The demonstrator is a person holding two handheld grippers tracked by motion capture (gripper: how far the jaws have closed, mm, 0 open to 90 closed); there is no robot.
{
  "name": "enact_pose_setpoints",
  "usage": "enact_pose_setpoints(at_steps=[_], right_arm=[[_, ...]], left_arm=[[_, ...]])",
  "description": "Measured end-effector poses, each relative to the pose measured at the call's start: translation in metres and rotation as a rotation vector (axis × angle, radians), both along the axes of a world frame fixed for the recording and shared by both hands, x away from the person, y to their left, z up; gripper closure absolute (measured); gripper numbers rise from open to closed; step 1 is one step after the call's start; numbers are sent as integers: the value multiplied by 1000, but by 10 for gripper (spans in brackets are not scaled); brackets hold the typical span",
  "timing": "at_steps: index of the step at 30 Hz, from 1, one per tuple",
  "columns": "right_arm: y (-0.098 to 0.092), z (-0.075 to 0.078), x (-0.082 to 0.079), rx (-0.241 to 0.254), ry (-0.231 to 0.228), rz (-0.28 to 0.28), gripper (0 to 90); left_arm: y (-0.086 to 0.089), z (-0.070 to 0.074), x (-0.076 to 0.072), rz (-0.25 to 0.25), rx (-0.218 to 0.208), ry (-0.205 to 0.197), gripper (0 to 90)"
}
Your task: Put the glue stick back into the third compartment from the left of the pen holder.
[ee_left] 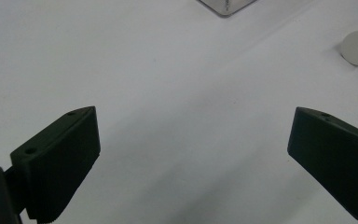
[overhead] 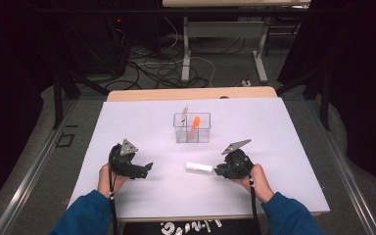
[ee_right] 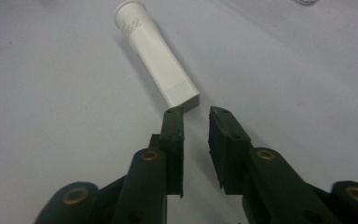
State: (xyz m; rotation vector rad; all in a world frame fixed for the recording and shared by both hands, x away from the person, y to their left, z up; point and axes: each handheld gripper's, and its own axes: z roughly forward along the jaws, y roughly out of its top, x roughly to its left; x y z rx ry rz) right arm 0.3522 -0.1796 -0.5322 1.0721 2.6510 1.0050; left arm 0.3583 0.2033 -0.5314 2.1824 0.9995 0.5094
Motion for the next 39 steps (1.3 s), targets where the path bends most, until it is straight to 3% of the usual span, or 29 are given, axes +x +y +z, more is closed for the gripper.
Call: enact_pose_setpoints(at_steps=[2,6,13,16,17,22,33,39], right_arm=[[-2,1,1,8,-15,7,636],[-3,5,2,-41,-6,17,465],[-2,14,7,-70,-8,50,187],[0,18,12,-74,-31,62,129],[1,21,13,-83,-11,69,106],[11,26,18,-99,-35,87,0],[40,24,29,-122,-32,190,1],[62,22,31,-162,-29,258,158]], left_arm=[[0,0,0,-2,1,2,22],[1,-1,-1,7,-7,0,22],[-1,-1,-1,2,2,-3,22],[0,0,-1,3,5,-1,22],[0,0,-2,3,1,-6,22],[0,0,-1,1,5,2,22],[-2,-2,-1,6,1,-6,22],[-2,-2,-1,8,-2,-7,22]])
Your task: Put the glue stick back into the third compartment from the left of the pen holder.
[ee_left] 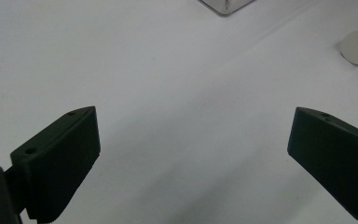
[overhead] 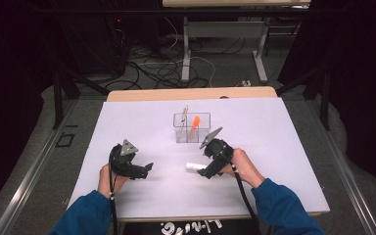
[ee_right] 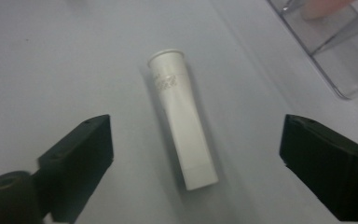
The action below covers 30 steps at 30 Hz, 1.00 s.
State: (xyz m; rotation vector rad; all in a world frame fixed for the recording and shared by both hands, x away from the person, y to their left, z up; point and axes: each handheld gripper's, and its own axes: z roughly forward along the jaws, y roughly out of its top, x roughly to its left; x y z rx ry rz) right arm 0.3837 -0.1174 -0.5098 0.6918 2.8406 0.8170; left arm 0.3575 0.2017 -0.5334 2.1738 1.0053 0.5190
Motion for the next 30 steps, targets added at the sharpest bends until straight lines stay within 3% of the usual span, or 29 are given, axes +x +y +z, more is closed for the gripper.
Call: enact_pose_setpoints(at_steps=[11,17,27,30], right_arm=[[35,-9,2,-84,-32,118,398],[48,-15,6,-129,-40,147,536],[58,-22,10,-202,-52,164,624],[59,-23,10,-204,-67,170,644]], left_arm=[[0,0,0,-3,-6,-2,22],[0,1,0,-3,-6,-1,22],[0,1,0,-6,-8,-4,22],[0,1,0,-8,-8,-2,22]])
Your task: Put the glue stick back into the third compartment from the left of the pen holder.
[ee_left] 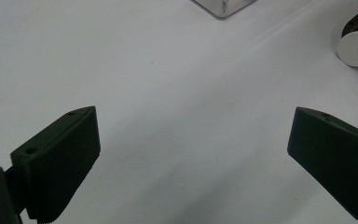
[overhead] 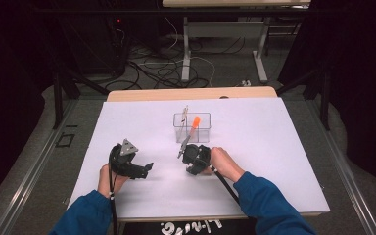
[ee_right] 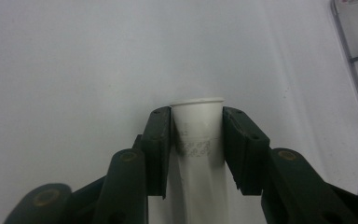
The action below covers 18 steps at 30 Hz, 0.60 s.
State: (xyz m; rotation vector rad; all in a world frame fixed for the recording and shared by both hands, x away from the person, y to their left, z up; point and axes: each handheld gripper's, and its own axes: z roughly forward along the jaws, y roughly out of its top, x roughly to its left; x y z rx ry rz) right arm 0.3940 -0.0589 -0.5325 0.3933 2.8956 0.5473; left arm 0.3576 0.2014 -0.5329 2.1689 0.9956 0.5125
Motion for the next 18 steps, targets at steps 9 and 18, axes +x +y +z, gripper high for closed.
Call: enact_pose_setpoints(at_steps=[9,18], right_arm=[[-2,-1,-1,18,0,-17,671],[-13,7,-2,120,36,-73,673]], left_arm=[[0,0,0,-4,-3,-6,22],[0,1,0,-12,0,-7,22]])
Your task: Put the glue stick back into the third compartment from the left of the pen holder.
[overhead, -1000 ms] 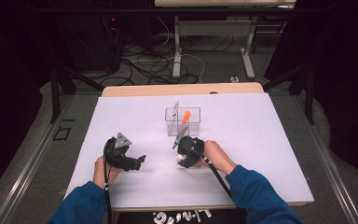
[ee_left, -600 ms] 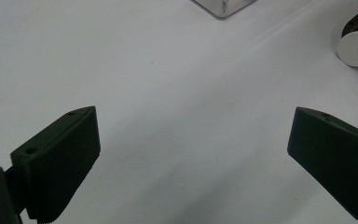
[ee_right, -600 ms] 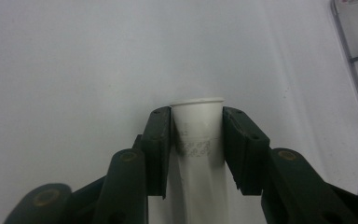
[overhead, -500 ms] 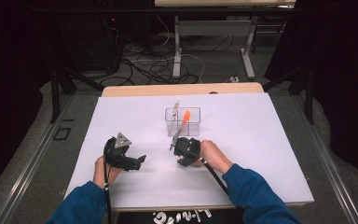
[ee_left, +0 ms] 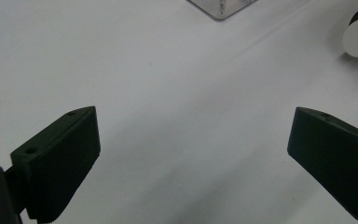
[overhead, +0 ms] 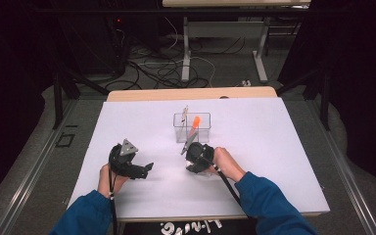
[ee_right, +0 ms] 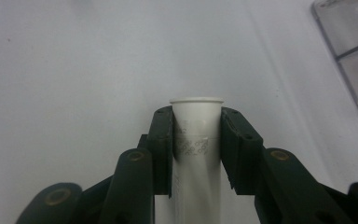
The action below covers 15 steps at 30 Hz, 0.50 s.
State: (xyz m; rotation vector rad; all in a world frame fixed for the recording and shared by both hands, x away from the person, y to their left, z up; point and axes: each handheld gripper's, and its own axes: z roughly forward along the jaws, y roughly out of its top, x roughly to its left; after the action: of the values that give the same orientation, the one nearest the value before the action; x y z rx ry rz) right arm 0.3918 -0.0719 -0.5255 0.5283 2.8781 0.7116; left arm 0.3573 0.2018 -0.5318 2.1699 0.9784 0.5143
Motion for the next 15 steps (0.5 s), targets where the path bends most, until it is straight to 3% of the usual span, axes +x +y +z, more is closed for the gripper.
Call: enact_pose_setpoints(at_steps=[1,7,15], right_arm=[[-1,1,-1,15,10,-13,673],[-16,12,-1,106,-30,-43,673],[-39,25,-3,200,-66,-131,672]], left_arm=[[0,0,0,-2,-2,0,22],[0,0,0,-5,-3,-2,22],[-1,0,-1,0,-7,-6,22]])
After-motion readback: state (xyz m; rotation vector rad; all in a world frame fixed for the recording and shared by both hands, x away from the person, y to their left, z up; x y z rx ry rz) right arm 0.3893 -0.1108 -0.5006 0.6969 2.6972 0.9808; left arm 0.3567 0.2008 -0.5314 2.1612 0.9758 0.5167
